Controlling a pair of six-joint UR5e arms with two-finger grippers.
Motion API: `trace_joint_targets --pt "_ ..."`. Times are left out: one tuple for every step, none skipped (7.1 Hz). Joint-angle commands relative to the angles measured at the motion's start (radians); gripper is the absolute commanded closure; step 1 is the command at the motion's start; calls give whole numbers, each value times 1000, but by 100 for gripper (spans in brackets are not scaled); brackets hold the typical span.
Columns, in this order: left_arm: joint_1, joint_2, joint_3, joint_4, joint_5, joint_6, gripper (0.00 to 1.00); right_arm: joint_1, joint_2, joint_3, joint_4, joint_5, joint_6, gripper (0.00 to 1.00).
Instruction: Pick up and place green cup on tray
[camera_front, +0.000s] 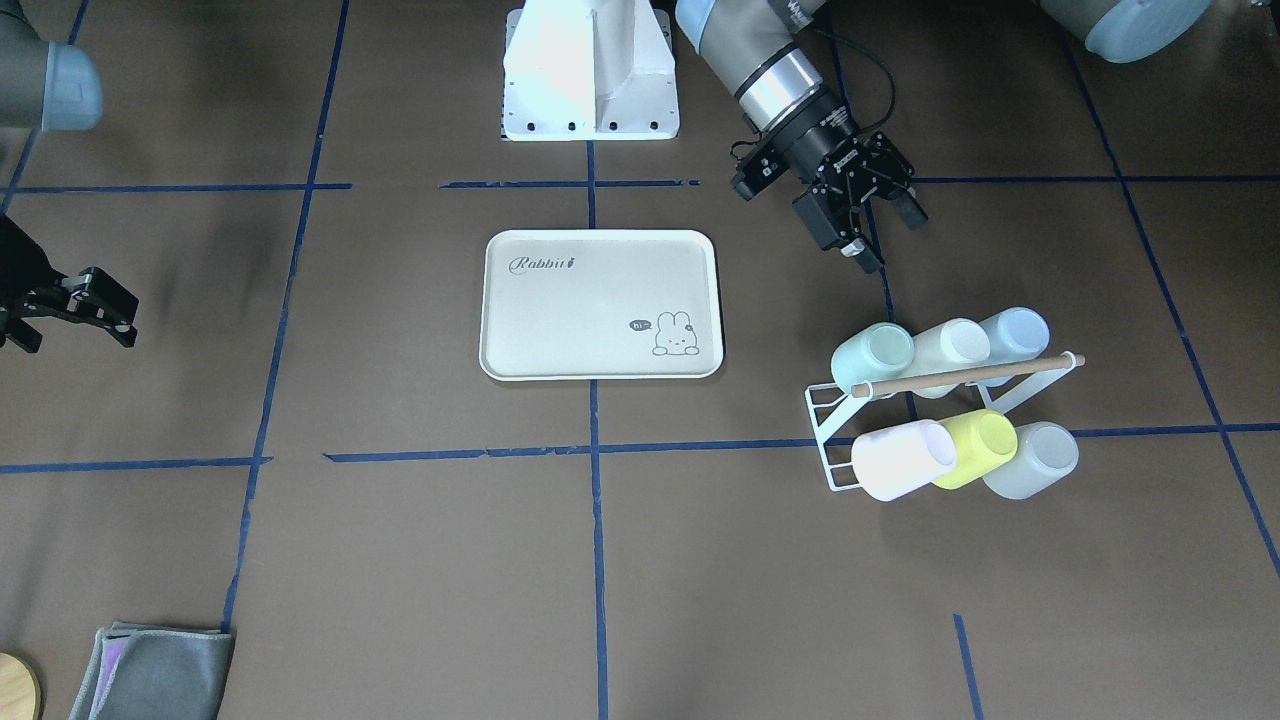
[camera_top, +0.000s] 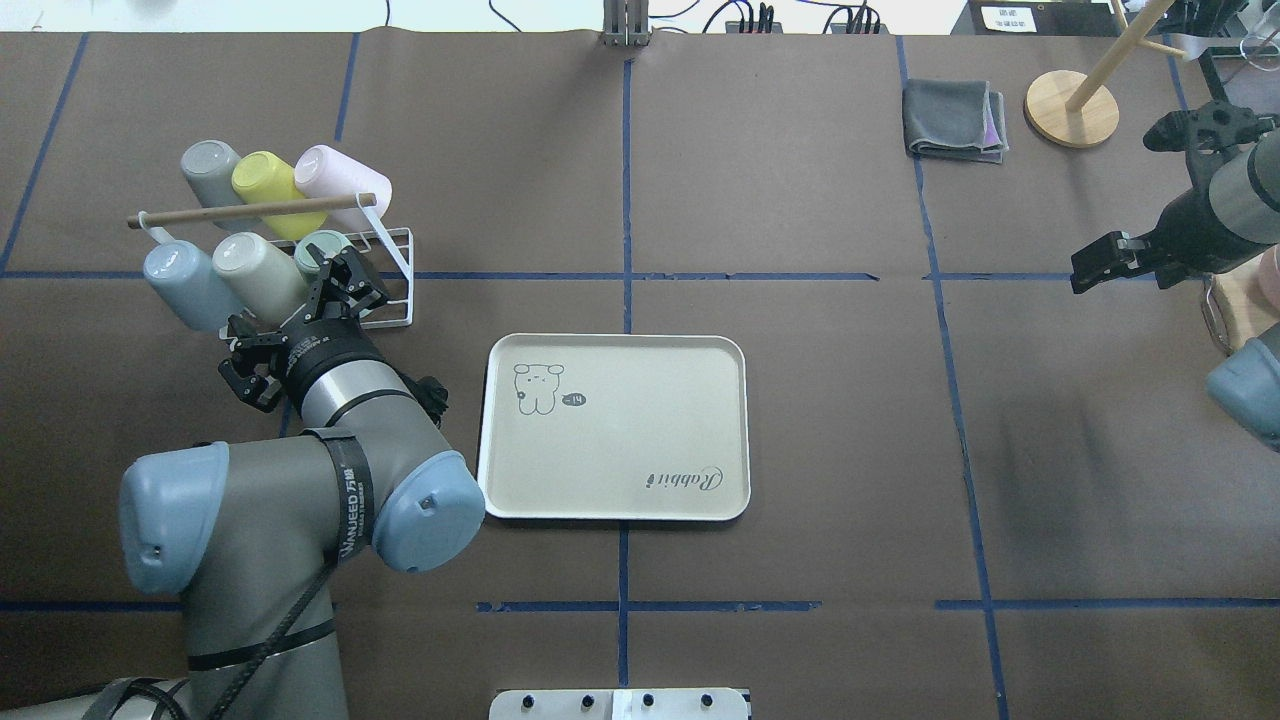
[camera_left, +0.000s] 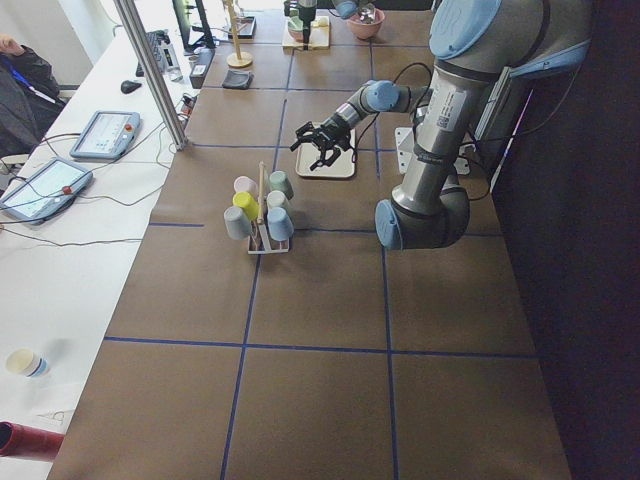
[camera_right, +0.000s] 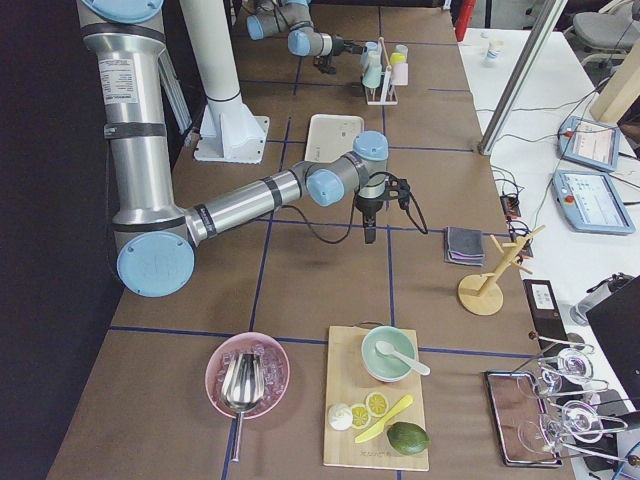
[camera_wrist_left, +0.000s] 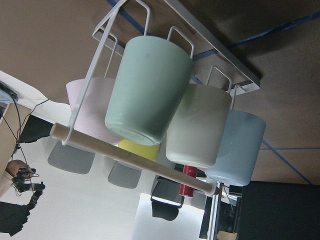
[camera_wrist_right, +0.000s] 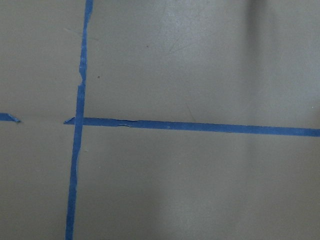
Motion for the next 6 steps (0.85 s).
trace_joint_targets --pt "21 -17 81 3 58 24 1 -1 -1 -4 0 0 2 0" --pt "21 -53 160 2 72 24 1 -1 -1 -4 1 0 4 0" --pt "21 -70 209 -2 95 24 1 -1 -1 -4 0 0 4 0" --pt "21 -72 259 -3 115 24 1 -1 -1 -4 0 0 4 0" --pt "21 -77 285 -5 132 24 1 -1 -1 -6 1 0 5 0" --pt "20 -77 305 -11 137 24 1 -1 -1 -4 0 0 6 0"
